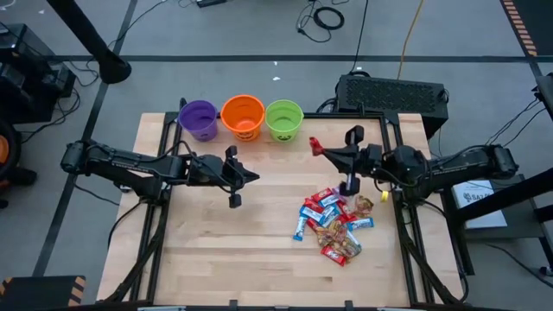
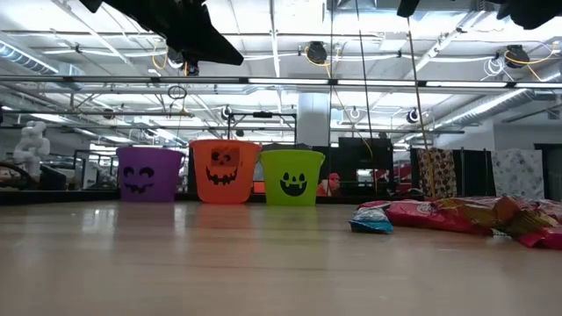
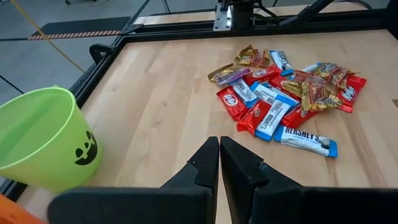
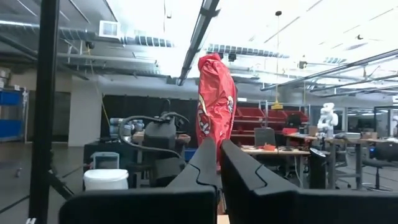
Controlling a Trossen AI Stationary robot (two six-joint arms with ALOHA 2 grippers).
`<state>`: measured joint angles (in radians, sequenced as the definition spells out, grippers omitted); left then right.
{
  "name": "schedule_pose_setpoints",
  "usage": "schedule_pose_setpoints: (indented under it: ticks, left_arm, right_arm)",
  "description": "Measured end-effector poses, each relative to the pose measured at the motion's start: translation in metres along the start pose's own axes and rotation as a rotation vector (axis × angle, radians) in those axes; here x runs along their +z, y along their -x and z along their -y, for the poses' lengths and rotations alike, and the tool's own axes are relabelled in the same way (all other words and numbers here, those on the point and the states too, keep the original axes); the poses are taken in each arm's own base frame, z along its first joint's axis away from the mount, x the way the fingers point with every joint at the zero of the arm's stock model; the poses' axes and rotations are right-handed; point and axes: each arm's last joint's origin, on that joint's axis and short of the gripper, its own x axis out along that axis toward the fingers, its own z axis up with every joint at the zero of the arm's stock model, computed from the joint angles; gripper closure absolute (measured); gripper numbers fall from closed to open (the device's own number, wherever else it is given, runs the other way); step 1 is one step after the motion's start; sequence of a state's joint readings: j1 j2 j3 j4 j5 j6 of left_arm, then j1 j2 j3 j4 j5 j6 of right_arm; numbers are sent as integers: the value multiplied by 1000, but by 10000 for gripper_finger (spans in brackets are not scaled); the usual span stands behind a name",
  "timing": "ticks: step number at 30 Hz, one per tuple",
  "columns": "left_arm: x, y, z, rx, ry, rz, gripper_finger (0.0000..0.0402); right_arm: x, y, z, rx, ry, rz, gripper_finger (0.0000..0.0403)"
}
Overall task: Sort candy by brand, put in halloween buckets
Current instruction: Put the red chocolate bar into the green bucket
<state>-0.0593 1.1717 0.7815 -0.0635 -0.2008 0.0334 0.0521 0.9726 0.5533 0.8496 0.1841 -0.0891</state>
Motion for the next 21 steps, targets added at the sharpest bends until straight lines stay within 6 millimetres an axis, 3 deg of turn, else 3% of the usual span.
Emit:
schedule_pose_setpoints:
  ticks: [21]
  left_arm:
    - [0, 0, 0, 14, -35, 1, 377]
  right_arm:
    - [-5, 0, 1, -4, -12, -53, 402]
